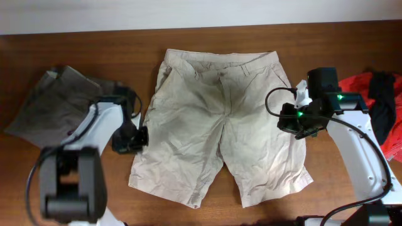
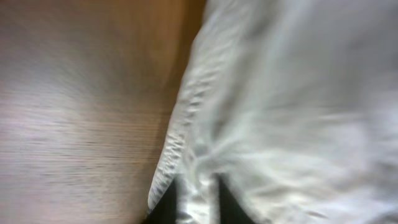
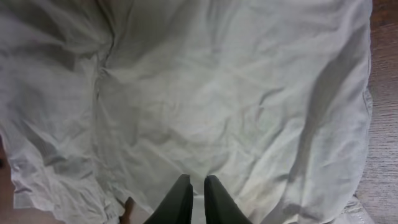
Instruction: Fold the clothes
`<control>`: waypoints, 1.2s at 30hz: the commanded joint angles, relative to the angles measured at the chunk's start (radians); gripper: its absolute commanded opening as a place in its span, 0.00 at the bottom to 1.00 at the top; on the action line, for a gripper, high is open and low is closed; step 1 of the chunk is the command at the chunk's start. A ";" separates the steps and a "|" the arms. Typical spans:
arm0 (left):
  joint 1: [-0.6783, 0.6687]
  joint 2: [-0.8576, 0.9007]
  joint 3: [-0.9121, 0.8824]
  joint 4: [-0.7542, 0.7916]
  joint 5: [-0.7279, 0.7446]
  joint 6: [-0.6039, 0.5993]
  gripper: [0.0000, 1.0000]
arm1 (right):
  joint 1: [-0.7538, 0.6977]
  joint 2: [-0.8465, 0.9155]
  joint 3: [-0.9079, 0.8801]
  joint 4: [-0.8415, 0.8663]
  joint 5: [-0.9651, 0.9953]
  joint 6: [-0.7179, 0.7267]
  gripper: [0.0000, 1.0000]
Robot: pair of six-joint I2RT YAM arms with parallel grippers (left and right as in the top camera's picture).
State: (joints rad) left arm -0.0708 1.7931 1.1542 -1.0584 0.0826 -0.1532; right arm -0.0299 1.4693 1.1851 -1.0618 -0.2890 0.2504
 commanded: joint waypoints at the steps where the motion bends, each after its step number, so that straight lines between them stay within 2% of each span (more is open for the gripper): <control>1: -0.022 -0.182 0.084 0.065 0.015 0.107 0.48 | 0.005 0.003 0.008 0.007 0.011 -0.006 0.13; 2: -0.029 -0.215 0.097 0.115 0.016 0.127 0.52 | 0.005 0.003 0.008 0.007 0.011 -0.006 0.13; 5: -0.049 -0.262 0.101 0.290 0.034 0.198 0.52 | 0.005 0.003 0.008 0.007 0.011 -0.006 0.13; 8: -0.060 -0.236 0.100 0.435 0.036 0.227 0.42 | 0.005 0.003 0.008 0.006 0.010 -0.007 0.13; 12: -0.061 -0.098 0.101 0.629 0.161 0.303 0.29 | 0.005 0.003 0.008 -0.001 0.007 -0.006 0.13; 16: -0.060 0.060 0.101 0.830 0.266 0.327 0.29 | 0.005 0.003 0.007 -0.010 -0.037 -0.007 0.13; 19: -0.060 0.148 0.102 0.949 0.270 0.332 0.36 | 0.005 0.003 0.004 -0.021 -0.072 -0.007 0.20; 20: -0.060 0.175 0.103 0.994 0.270 0.331 0.41 | 0.006 0.003 0.003 -0.028 -0.076 -0.008 0.24; 22: -0.061 0.216 0.103 1.064 0.270 0.331 0.57 | 0.018 0.003 0.003 -0.039 -0.074 -0.021 0.30; 24: -0.062 0.250 0.103 1.132 0.270 0.330 0.64 | 0.037 0.003 0.003 -0.041 -0.074 -0.034 0.32; 30: -0.064 0.342 0.121 1.207 0.270 0.315 0.68 | 0.124 0.003 0.003 -0.029 -0.074 -0.033 0.34; 33: -0.064 0.390 0.138 1.202 0.270 0.315 0.62 | 0.165 0.003 0.003 -0.019 -0.072 -0.033 0.36; 35: -0.064 0.410 0.145 1.196 0.269 0.315 0.52 | 0.187 0.003 0.003 -0.015 -0.058 -0.032 0.37; 36: -0.064 0.414 0.145 1.194 0.267 0.315 0.43 | 0.195 0.003 0.003 -0.012 -0.045 -0.026 0.37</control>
State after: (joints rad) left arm -0.1310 2.1712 1.2758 0.1429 0.3378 0.1551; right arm 0.1368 1.4708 1.1854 -1.0809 -0.3458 0.2276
